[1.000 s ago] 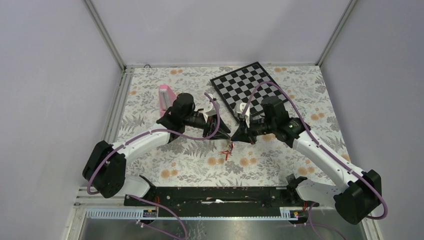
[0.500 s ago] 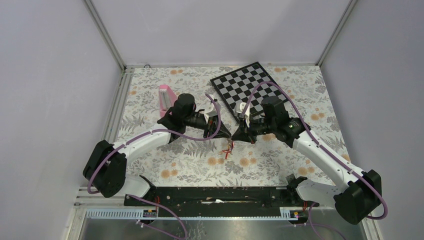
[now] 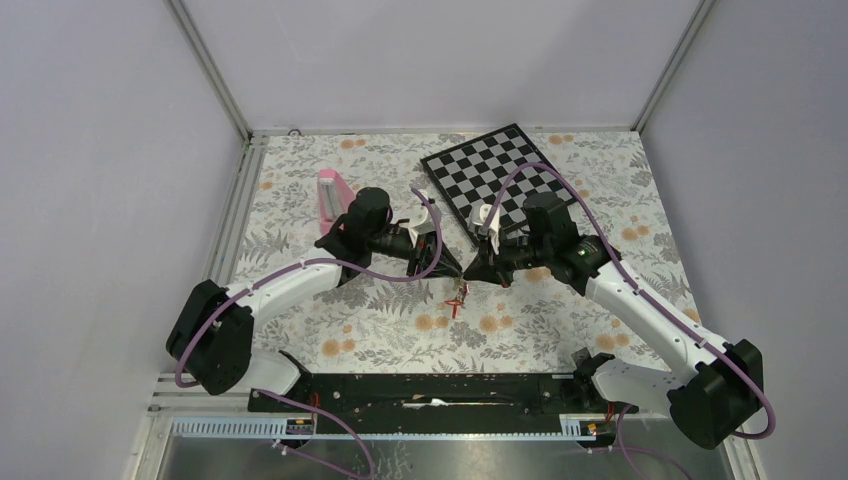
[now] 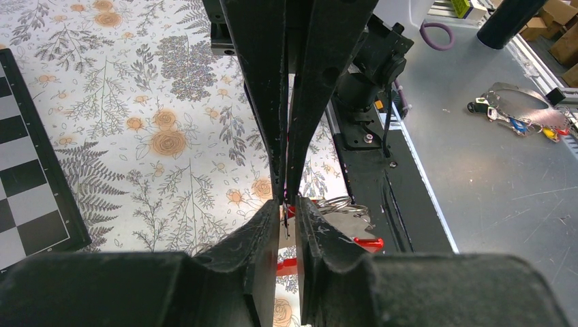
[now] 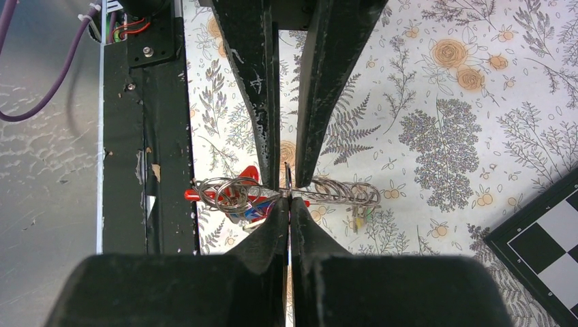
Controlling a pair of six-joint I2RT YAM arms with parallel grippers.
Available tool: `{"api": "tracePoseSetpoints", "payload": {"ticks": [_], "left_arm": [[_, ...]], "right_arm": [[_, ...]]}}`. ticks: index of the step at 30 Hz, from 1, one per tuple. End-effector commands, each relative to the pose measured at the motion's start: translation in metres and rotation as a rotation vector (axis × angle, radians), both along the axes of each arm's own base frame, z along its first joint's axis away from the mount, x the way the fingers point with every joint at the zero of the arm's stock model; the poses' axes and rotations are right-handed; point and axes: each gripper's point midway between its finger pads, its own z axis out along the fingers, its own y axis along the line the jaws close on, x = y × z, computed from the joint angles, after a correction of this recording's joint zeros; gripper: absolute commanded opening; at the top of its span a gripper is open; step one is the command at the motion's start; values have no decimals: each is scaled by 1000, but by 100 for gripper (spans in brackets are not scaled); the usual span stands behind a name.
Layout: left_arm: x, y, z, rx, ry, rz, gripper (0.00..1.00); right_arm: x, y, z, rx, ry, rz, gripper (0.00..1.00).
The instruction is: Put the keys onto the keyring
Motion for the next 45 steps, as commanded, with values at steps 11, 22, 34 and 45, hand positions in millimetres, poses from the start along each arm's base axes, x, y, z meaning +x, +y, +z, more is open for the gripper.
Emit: {"api": "tracePoseSetpoints", "payload": {"ticks": [11,22,34,45], "left_arm": [[-2,-3,-6,-2,-13,-24,15],[-5,-2,4,-22,-32,-44,0],[-29,10,29,-140,-39,-168,0],[-24,8,36,-200,-29,-113,0]], "right_arm": [[6,5,26,62,-66,1,0],[6,2,17,44,-67,-9,0],[-2,-1,19,73,-70,8,29],[-21,2,16,123,-18,98,33]]}}
